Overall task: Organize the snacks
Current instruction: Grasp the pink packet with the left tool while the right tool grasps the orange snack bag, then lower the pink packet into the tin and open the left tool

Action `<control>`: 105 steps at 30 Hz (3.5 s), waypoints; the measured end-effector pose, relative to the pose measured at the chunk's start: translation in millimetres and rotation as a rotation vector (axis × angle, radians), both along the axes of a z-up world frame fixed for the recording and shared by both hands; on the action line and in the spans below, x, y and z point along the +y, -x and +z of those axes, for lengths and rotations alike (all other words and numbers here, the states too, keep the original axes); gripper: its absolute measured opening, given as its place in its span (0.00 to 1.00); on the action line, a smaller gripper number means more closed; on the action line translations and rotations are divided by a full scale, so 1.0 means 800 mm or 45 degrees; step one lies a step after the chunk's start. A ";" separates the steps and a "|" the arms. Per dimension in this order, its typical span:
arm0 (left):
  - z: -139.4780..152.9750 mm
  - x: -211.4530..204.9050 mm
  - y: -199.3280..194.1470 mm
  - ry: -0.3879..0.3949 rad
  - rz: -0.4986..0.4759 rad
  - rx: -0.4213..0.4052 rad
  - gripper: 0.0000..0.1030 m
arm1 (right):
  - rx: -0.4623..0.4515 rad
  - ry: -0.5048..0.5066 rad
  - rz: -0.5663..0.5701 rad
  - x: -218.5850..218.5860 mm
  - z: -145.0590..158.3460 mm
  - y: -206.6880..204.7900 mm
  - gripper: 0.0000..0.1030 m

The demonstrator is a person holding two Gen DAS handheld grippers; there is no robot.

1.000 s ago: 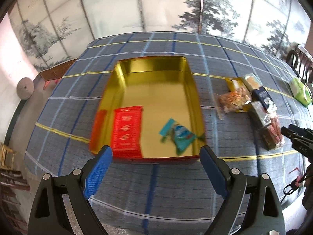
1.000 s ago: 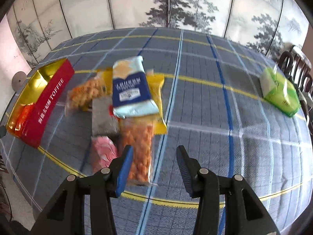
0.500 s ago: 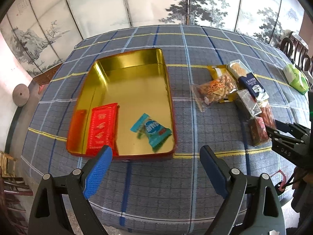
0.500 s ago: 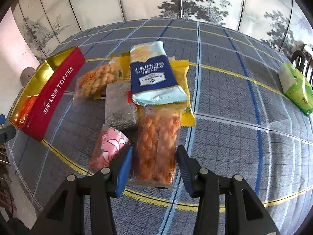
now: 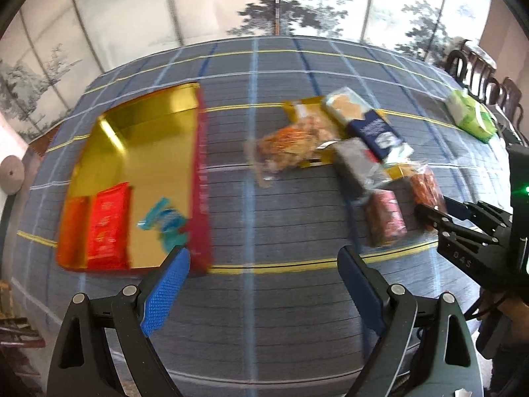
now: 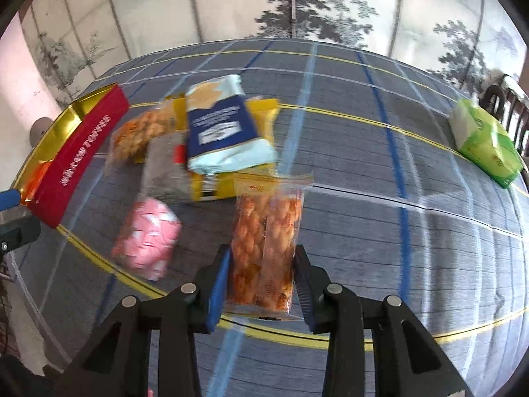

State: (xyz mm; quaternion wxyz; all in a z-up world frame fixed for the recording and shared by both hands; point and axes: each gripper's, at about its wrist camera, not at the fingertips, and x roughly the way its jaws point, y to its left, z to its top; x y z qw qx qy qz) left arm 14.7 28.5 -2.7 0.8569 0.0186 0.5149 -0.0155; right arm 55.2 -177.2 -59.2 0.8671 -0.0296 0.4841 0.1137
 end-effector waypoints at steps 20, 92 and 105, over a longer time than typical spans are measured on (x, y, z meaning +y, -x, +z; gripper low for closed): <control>-0.023 -0.085 -0.014 0.134 -0.079 0.028 0.84 | -0.055 -0.004 -0.136 -0.091 -0.004 -0.006 0.36; 0.032 0.077 -0.032 0.034 0.087 -0.103 0.19 | -0.015 0.079 -0.232 -0.077 -0.003 -0.007 0.36; -0.012 0.193 -0.027 -0.037 0.293 -0.007 0.19 | 0.004 0.094 -0.289 -0.072 -0.003 -0.008 0.36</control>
